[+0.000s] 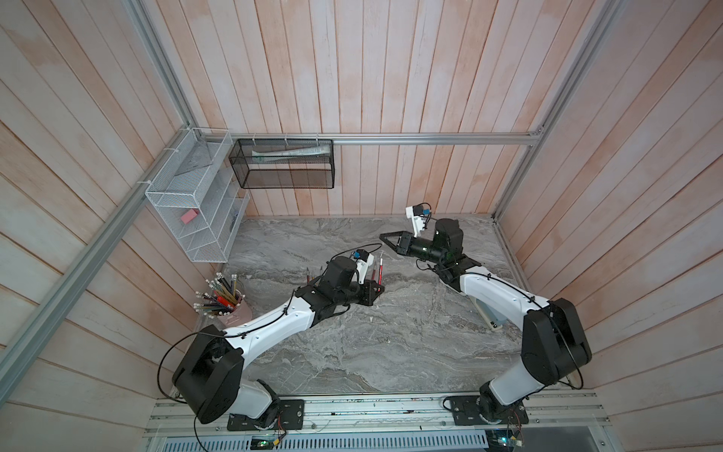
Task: Remove protective caps from carving knives
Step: Remove the protective sleeve from the carving knife, then place the protective sleeve at the center of the board.
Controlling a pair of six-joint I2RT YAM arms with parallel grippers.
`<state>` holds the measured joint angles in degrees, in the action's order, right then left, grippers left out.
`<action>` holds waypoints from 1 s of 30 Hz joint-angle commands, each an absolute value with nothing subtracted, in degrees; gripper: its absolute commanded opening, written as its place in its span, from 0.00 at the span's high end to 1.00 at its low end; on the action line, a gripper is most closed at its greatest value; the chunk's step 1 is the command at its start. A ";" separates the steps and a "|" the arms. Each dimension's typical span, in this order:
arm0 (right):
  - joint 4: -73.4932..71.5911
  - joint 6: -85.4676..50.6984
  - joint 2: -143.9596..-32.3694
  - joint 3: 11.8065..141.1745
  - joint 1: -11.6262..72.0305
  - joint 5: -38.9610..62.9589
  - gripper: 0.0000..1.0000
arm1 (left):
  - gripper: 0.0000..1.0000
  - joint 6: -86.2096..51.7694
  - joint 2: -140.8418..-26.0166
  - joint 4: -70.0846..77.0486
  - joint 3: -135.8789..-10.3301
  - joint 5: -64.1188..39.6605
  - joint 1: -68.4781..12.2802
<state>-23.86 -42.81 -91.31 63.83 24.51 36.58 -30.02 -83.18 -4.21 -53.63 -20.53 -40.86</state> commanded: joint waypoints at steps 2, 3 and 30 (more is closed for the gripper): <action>-25.84 -41.78 -91.96 65.64 23.76 34.01 1.00 | 1.00 -30.36 -84.88 -4.12 -52.26 -22.46 -41.31; -25.69 -41.65 -92.04 65.74 23.61 33.82 1.00 | 1.00 -30.57 -85.29 -3.67 -52.05 -22.63 -41.39; 12.24 -24.73 -73.21 44.41 29.82 1.39 1.00 | 1.00 -31.33 -89.55 -11.96 -56.99 -15.29 -39.99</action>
